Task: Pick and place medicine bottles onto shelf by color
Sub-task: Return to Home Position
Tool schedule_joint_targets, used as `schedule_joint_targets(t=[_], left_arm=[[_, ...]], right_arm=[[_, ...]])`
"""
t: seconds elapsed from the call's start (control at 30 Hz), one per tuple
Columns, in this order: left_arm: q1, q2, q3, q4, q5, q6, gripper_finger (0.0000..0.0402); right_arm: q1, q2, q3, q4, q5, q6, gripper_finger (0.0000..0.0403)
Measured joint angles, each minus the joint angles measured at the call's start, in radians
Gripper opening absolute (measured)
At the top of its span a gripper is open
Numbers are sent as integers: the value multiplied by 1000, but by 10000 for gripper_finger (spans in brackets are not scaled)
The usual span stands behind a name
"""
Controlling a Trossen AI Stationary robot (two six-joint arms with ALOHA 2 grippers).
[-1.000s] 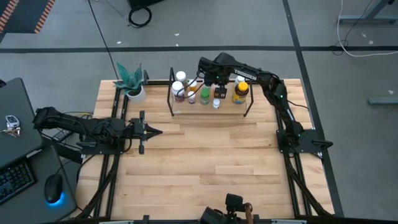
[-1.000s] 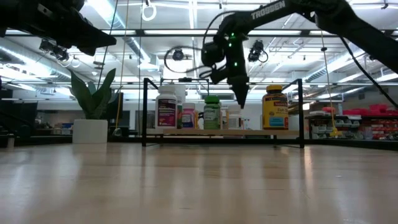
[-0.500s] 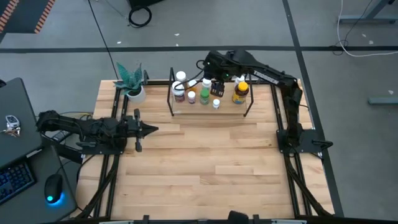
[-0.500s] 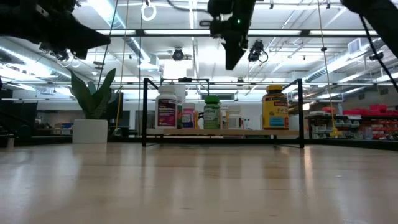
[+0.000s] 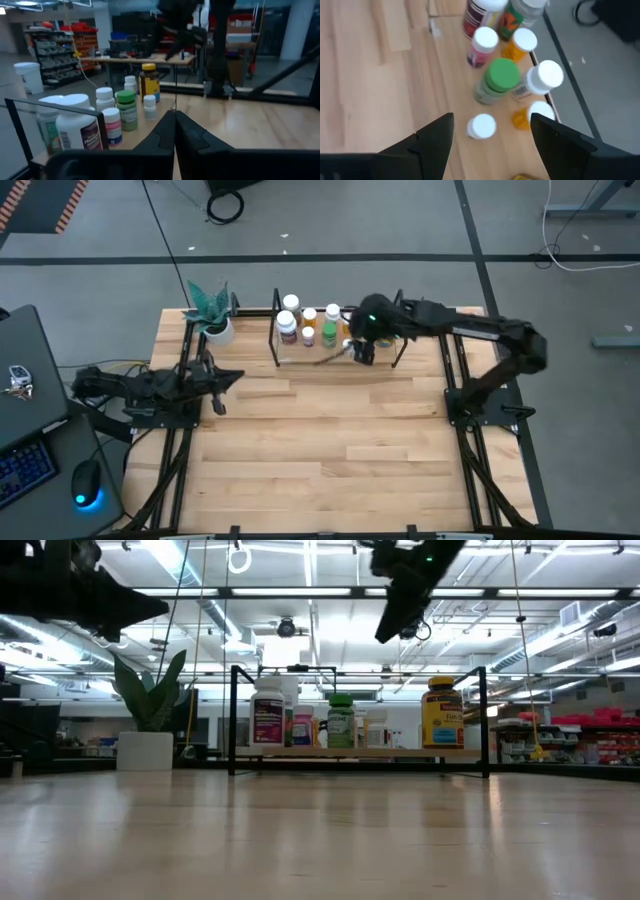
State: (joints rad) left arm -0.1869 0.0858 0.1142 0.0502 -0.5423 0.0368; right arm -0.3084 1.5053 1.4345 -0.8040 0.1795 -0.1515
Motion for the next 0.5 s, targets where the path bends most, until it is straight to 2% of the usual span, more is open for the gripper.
schedule_joint_targets(t=[0.23, 0.33, 0.5], left_arm=[[0, -84, -27, -1, -34, 1, 5], [0, -84, -41, 0, -71, 0, 3], [0, -82, -43, 1, -74, -11, 7]], right_arm=[[57, -267, -348, 292, -1, 29, 271], [80, -382, -483, 419, -32, 36, 271], [103, -550, -680, 614, -51, 71, 271]])
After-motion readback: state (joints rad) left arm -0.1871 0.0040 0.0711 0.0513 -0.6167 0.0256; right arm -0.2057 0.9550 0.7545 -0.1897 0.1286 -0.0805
